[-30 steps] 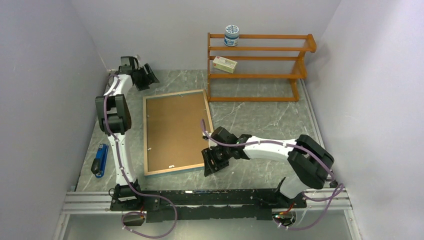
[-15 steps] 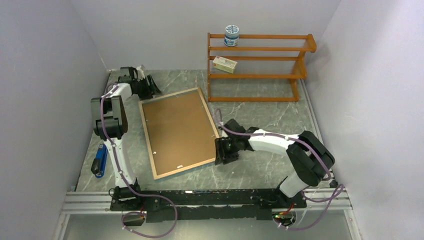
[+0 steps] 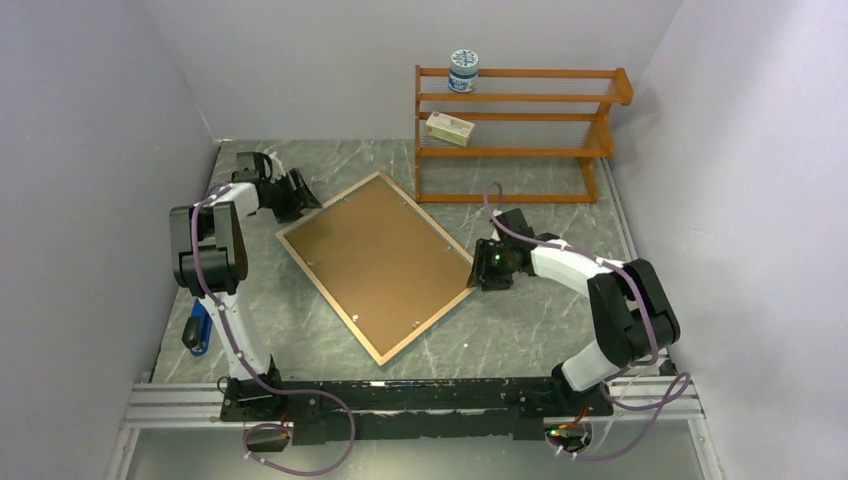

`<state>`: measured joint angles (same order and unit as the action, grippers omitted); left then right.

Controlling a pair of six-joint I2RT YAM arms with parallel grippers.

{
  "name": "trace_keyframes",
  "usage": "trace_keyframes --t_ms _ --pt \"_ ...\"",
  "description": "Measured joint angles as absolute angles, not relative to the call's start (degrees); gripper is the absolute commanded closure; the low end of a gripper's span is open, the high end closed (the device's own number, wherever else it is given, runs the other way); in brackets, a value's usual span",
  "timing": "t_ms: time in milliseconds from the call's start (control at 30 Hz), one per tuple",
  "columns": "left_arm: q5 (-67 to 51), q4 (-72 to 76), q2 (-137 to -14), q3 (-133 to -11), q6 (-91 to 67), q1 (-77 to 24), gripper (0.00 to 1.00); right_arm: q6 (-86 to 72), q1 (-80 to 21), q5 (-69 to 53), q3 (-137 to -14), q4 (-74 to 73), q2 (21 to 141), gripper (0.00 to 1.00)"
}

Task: Put the photo into the frame
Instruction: Adjust the photo frame at the center of the board.

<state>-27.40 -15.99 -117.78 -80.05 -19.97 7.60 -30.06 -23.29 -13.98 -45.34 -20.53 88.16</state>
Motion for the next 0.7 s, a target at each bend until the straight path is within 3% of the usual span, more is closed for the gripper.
trace_keyframes --t_ms 300,700 --pt "-29.7 -15.7 -110.8 -69.0 -27.0 7.7 0.28 -29.5 -13.8 -12.5 -48.5 -18.2 91.6 0.55" --pt "-29.4 -9.1 -99.0 -52.2 -35.6 7.6 0.27 -34.5 -11.2 -7.2 -50.4 -12.9 94.5 0.53"
